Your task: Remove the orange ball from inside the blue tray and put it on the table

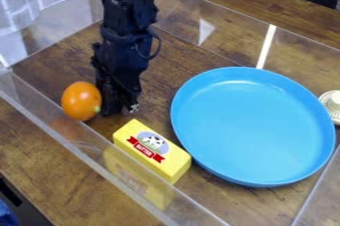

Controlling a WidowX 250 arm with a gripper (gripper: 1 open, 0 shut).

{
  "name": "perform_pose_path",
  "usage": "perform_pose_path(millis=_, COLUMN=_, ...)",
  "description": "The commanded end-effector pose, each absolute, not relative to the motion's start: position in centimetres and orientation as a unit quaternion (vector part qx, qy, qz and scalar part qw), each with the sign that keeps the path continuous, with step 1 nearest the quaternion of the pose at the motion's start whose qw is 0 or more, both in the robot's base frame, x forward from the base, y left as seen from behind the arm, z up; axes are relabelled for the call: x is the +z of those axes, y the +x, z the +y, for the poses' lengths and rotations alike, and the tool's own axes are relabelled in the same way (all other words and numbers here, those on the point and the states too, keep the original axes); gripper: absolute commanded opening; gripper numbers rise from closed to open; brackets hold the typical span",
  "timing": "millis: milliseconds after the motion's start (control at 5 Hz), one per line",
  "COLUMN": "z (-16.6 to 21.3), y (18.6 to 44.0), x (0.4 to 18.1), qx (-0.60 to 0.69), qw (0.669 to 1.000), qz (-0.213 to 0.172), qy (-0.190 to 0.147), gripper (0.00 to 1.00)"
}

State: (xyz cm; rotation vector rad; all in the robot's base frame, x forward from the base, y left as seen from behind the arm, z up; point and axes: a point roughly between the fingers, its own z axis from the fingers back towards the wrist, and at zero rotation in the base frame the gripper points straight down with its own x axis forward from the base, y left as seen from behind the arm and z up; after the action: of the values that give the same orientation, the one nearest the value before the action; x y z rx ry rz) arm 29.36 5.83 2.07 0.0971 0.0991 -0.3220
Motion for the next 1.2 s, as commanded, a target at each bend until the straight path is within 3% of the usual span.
perform_pose_path(millis=0, z=6.35, y=29.98, x=4.02, qx=-0.148, qw=0.987, qz=0.013, qy=0.055, gripper=0.0)
perform_pose_path(millis=1000, z=7.05, y=29.74, x=4.74, qx=-0.15, qw=0.987, qz=-0.003, qy=0.055, gripper=0.0)
